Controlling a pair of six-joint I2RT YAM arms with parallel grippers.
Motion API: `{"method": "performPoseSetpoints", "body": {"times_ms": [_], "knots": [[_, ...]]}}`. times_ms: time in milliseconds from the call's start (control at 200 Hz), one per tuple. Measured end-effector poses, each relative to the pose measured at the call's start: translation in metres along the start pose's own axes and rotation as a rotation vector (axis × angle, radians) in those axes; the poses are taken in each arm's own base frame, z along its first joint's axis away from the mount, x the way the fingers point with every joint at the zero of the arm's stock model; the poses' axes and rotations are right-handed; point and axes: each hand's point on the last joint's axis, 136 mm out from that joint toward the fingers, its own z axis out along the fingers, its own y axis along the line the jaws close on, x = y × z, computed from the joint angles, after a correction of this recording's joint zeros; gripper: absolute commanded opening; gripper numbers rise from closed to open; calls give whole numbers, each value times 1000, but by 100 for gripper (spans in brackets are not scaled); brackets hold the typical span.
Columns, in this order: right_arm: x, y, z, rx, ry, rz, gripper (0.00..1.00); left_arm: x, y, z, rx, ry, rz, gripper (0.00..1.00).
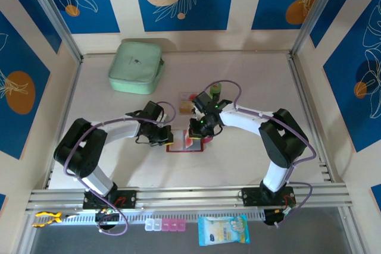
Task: Take the credit cards out of the card holder
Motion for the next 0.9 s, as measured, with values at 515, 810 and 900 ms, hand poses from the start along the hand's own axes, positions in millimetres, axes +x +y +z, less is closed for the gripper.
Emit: {"method": "performPoseSetpoints", "body": {"times_ms": [515,810,900], "knots": [[-22,10,-56,2,-94,-242,2,2,0,-14,-26,-21,-6,13],[-47,20,-92,28,-147,-654,0,-10,-9,-30,-25,-69,0,15],[-51,19,-95,61,-157,-800,0,-12,-10,-32,-25,-72,-3,15]]}}
